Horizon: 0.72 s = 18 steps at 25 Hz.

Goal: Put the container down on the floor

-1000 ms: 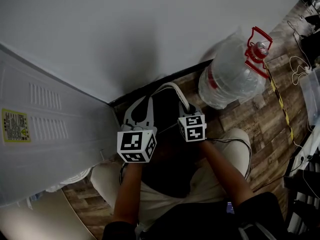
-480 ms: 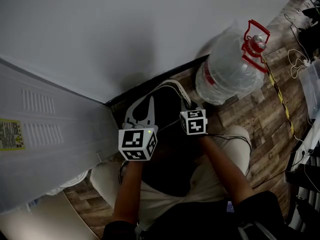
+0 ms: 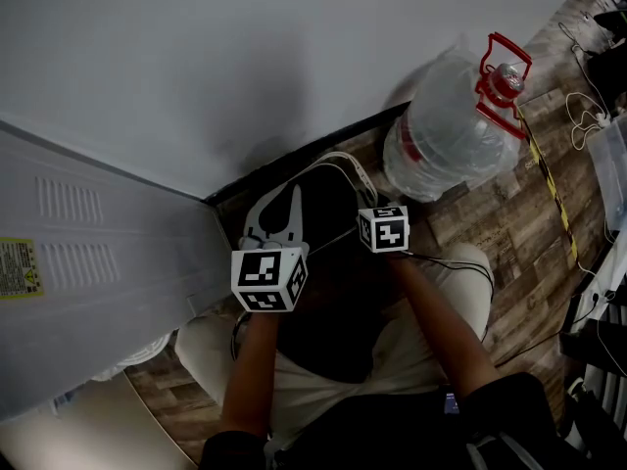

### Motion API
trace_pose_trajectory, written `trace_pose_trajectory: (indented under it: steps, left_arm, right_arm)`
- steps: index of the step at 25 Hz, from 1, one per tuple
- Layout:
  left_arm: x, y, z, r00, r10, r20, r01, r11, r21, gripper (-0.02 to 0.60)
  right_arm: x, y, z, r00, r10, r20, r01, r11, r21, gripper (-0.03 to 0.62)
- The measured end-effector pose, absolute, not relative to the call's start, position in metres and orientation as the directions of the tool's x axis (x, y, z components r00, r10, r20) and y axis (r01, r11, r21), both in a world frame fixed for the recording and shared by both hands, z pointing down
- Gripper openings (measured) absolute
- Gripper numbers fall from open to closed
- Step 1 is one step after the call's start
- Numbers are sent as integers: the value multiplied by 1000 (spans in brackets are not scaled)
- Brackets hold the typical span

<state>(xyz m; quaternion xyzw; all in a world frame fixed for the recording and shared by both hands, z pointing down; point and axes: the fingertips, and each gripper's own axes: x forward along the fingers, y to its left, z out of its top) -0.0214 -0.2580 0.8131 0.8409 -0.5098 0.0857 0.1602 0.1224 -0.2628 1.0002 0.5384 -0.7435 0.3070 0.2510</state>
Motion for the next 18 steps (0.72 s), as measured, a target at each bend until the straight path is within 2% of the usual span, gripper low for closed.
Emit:
trace_pose_trajectory:
  steps: [18]
  left_arm:
    - [-13, -255, 813, 478, -821, 311, -878, -449, 164, 17]
  right_arm:
    - [141, -263, 1008, -276, -655, 704, -960, 158, -230, 183]
